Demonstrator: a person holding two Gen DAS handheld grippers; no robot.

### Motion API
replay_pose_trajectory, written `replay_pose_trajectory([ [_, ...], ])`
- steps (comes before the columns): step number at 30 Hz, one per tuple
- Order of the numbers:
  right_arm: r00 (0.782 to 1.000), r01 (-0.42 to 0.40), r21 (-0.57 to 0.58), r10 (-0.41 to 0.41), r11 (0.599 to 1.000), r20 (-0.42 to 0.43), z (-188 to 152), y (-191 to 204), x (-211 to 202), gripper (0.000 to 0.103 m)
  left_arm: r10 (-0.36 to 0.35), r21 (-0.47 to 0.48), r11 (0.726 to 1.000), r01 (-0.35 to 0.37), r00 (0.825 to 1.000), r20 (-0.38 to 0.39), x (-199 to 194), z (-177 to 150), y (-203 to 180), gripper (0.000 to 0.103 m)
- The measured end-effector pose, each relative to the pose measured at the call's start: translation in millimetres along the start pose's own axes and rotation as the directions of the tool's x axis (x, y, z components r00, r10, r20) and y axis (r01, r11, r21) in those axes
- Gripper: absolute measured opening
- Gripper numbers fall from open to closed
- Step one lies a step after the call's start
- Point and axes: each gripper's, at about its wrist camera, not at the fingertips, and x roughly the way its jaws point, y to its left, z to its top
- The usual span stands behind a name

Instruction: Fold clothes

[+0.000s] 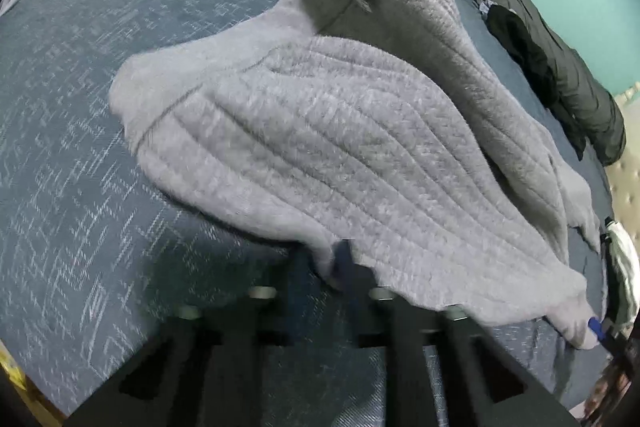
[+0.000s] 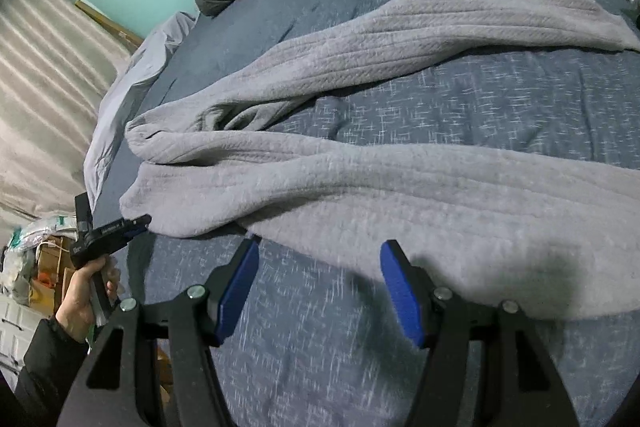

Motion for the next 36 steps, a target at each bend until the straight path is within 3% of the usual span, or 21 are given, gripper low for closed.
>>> replay_pose_trajectory([
  [7,1.0,0.021,0.041,-0.021,0.999,0.012,20,-6,15,0.064,-0.046,0.034,0.998,0.044,0.998,0.046,-27,5,2,0.004],
  [16,0.993,0.118,-0.058,-0.115,0.991,0.04,32,-8,4,0.072,-0.107,0.034,0.994,0.104,0.989,0.104,-77,-11,26,0.004],
  [25,0.979,0.202,-0.016,-0.202,0.979,-0.006,27,-44,-1,0.072,-0.09,0.002,0.996,0.09,0.994,0.062,-59,-26,36,0.004],
  [36,0.949,0.31,0.092,-0.314,0.946,0.038,24,-126,-66,0.072,-0.091,-0.006,0.996,0.091,0.995,0.047,-47,-23,33,0.004],
])
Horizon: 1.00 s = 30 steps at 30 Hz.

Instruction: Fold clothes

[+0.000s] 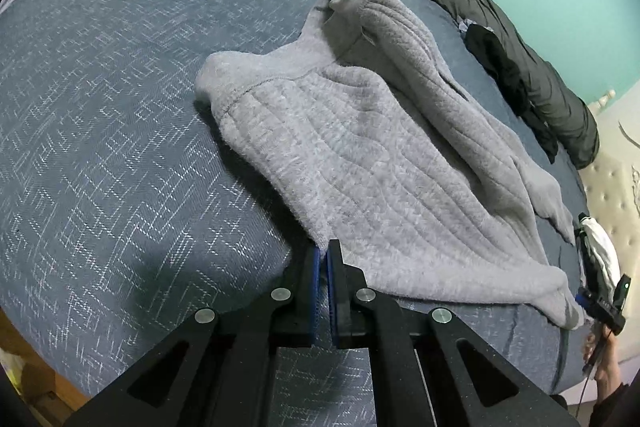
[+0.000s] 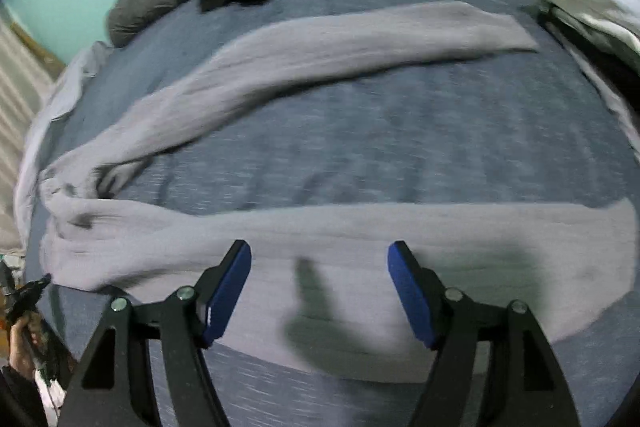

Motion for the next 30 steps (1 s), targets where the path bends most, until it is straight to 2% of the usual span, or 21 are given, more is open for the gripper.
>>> replay_pose_trajectory([
  [3,0.999,0.015,-0.004,-0.015,1.0,-0.039,-9,-13,-1,0.072,0.004,0.008,1.0,-0.004,1.0,-0.002,3,2,-2,0.004],
  [7,0.989,0.049,-0.089,-0.061,0.995,-0.136,-30,-8,15,0.072,0.012,0.015,1.0,-0.012,1.0,-0.006,4,4,-5,0.004],
  [9,0.986,0.056,-0.124,-0.075,0.991,-0.15,-38,-4,21,0.068,0.018,0.022,1.0,-0.018,1.0,-0.007,3,4,-7,0.004],
  [10,0.985,0.058,-0.14,-0.08,0.988,-0.154,-42,-3,23,0.051,0.02,0.025,0.999,-0.02,1.0,-0.006,3,5,-8,0.004],
  [11,0.985,0.059,-0.148,-0.082,0.987,-0.153,-45,-4,24,0.03,0.023,0.029,0.999,-0.023,1.0,-0.005,2,5,-9,0.004],
  [12,0.985,0.059,-0.154,-0.083,0.986,-0.151,-47,-4,24,0.02,0.024,0.031,0.999,-0.023,1.0,-0.003,0,6,-9,0.004],
  [13,0.987,0.055,-0.153,-0.077,0.987,-0.141,-48,-4,22,0.007,0.023,0.032,0.999,-0.023,1.0,-0.001,-1,7,-10,0.004],
  [14,0.989,0.049,-0.154,-0.07,0.987,-0.131,-49,-5,18,0.002,0.022,0.033,0.999,-0.022,1.0,0.002,-2,7,-11,0.004],
  [21,0.998,0.029,-0.214,-0.039,0.976,-0.043,-62,-5,-21,0.0,0.015,0.039,0.999,-0.016,1.0,0.015,-15,11,-13,0.004],
  [26,1.0,0.009,-0.222,-0.009,0.975,0.0,-73,-23,-48,0.0,0.019,0.038,0.999,-0.019,1.0,0.012,-17,12,-16,0.004],
  [28,0.999,-0.039,-0.189,0.043,0.981,0.019,-72,-32,-54,0.0,0.025,0.039,0.999,-0.025,1.0,0.01,-16,10,-19,0.004],
  [30,0.997,-0.062,-0.122,0.066,0.991,0.031,-65,-37,-52,0.007,0.031,0.041,0.999,-0.032,0.999,0.008,-15,9,-21,0.004],
])
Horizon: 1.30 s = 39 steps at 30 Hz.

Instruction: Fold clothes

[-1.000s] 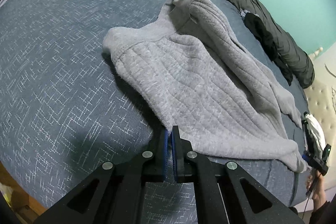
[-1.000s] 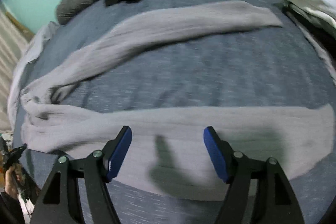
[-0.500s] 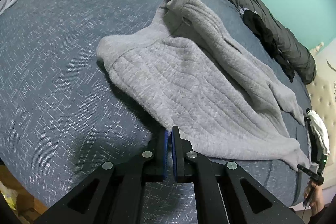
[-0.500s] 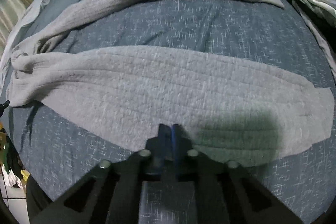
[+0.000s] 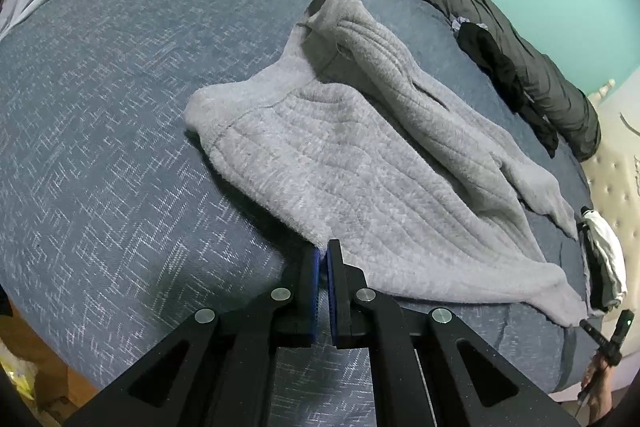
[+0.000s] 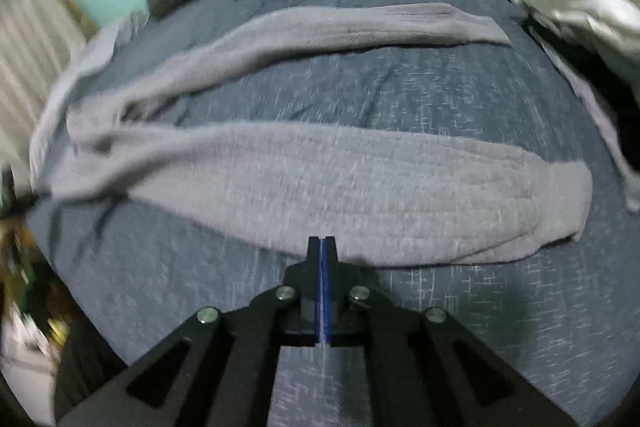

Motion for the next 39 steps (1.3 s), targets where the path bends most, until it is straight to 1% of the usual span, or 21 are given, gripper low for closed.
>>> replay_pose_trajectory([
  [1,1.0,0.007,0.02,-0.007,1.0,0.0,3,0,2,0.028,0.004,0.003,1.0,-0.004,1.0,0.0,0,0,-1,0.004],
  [2,1.0,0.012,0.037,-0.012,0.999,-0.001,7,0,4,0.065,0.007,0.004,1.0,-0.007,1.0,0.0,0,-1,-2,0.004],
  [3,1.0,0.011,0.04,-0.011,0.999,-0.003,10,3,10,0.077,0.01,0.006,1.0,-0.01,1.0,0.001,0,-1,-2,0.004],
  [4,1.0,0.009,0.04,-0.009,0.999,-0.006,14,6,16,0.079,0.012,0.008,1.0,-0.012,1.0,0.001,0,-1,-3,0.004],
  [7,0.999,0.011,0.011,-0.011,1.0,-0.031,25,17,39,0.079,0.021,0.015,1.0,-0.021,1.0,-0.002,0,-1,-5,0.004],
  [9,0.997,0.031,-0.009,-0.031,0.999,-0.065,31,24,58,0.078,0.027,0.019,0.999,-0.026,1.0,-0.005,0,-1,-7,0.004],
  [10,0.996,0.037,-0.02,-0.039,0.999,-0.081,32,25,65,0.073,0.029,0.022,0.999,-0.029,1.0,-0.006,1,-1,-7,0.004],
  [11,0.994,0.046,-0.031,-0.048,0.998,-0.095,33,27,72,0.063,0.031,0.024,0.999,-0.031,0.999,-0.008,1,0,-8,0.004],
  [12,0.992,0.059,-0.045,-0.064,0.997,-0.109,33,29,79,0.057,0.033,0.026,0.999,-0.033,0.999,-0.01,2,0,-8,0.004],
  [13,0.99,0.071,-0.057,-0.078,0.996,-0.119,32,30,86,0.048,0.034,0.029,0.999,-0.034,0.999,-0.011,3,0,-8,0.004],
  [15,0.988,0.086,-0.071,-0.094,0.994,-0.12,30,30,93,0.035,0.035,0.03,0.999,-0.035,0.999,-0.012,3,-1,-8,0.004],
  [16,0.988,0.095,-0.075,-0.103,0.993,-0.115,29,29,93,0.021,0.035,0.031,0.999,-0.035,0.999,-0.013,4,-1,-8,0.004],
  [17,0.988,0.103,-0.08,-0.111,0.992,-0.108,28,29,92,0.011,0.035,0.03,0.999,-0.035,0.999,-0.013,4,-1,-7,0.004],
  [18,0.988,0.109,-0.084,-0.117,0.991,-0.101,28,29,91,0.007,0.034,0.028,0.999,-0.034,0.999,-0.014,4,-1,-7,0.004],
  [22,0.992,0.109,-0.121,-0.115,0.987,-0.043,23,35,71,0.004,0.027,0.023,0.999,-0.027,1.0,-0.014,3,0,-4,0.004],
  [25,0.997,0.081,-0.141,-0.081,0.987,0.007,23,37,44,0.004,0.017,0.023,1.0,-0.016,1.0,-0.012,-2,2,-4,0.004],
  [28,0.999,0.044,-0.167,-0.04,0.985,0.026,16,37,21,0.004,0.01,0.017,1.0,-0.01,1.0,-0.007,-9,5,-3,0.004],
  [31,1.0,0.017,-0.21,-0.016,0.978,0.006,2,41,8,0.004,-0.001,0.006,1.0,0.001,1.0,0.003,-16,7,-1,0.004],
  [34,0.999,-0.001,-0.224,-0.009,0.975,-0.042,-13,40,13,0.004,-0.005,-0.005,1.0,0.005,1.0,0.012,-21,6,1,0.004],
  [36,0.994,-0.041,-0.22,0.017,0.975,-0.11,-24,37,22,0.004,-0.004,-0.008,1.0,0.004,1.0,0.011,-23,4,2,0.004],
  [39,0.991,-0.047,-0.227,0.017,0.973,-0.135,-37,35,27,0.003,0.004,-0.011,1.0,-0.004,1.0,0.001,-20,0,5,0.004],
])
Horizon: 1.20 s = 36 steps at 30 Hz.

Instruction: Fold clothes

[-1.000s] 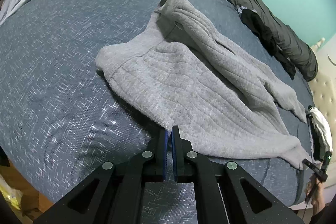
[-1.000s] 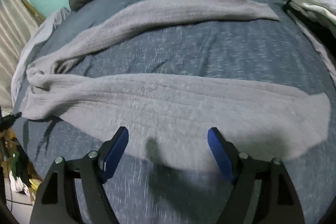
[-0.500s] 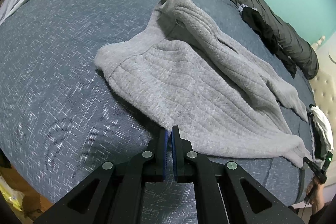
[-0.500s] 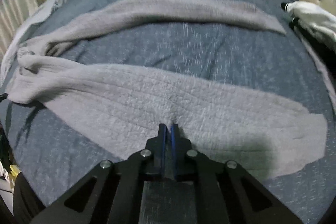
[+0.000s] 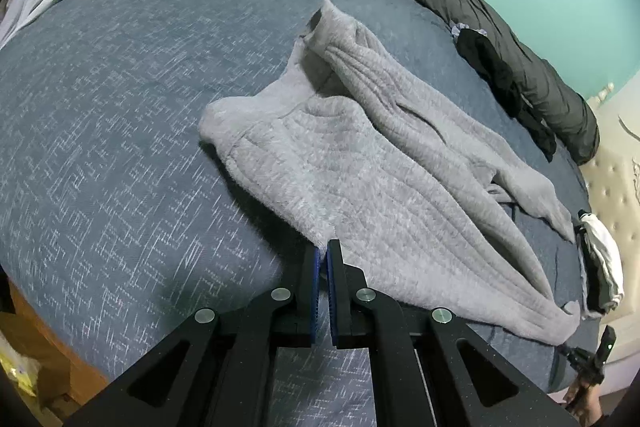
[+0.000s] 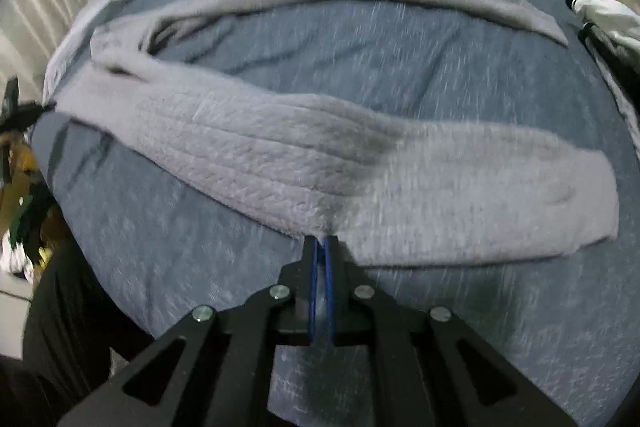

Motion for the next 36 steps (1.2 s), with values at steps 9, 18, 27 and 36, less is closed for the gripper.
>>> replay_pose_trajectory([
  [9,0.999,-0.032,0.039,0.03,0.999,0.039,-25,-16,-11,0.002,0.021,-0.041,0.999,-0.023,0.998,-0.06,15,-10,11,0.007],
  [18,0.98,-0.019,0.177,-0.016,0.984,0.197,22,-46,-29,0.058,0.016,0.101,0.995,-0.017,1.0,0.012,-11,6,-46,0.041],
  [27,0.985,-0.049,0.077,0.036,0.996,0.169,55,-16,8,0.06,-0.099,0.165,0.98,0.113,0.991,-0.091,53,8,-140,0.052],
  [36,0.992,-0.068,-0.114,0.08,0.991,0.102,37,6,25,0.025,-0.116,0.166,0.976,0.143,0.98,-0.164,107,8,-175,0.04],
])
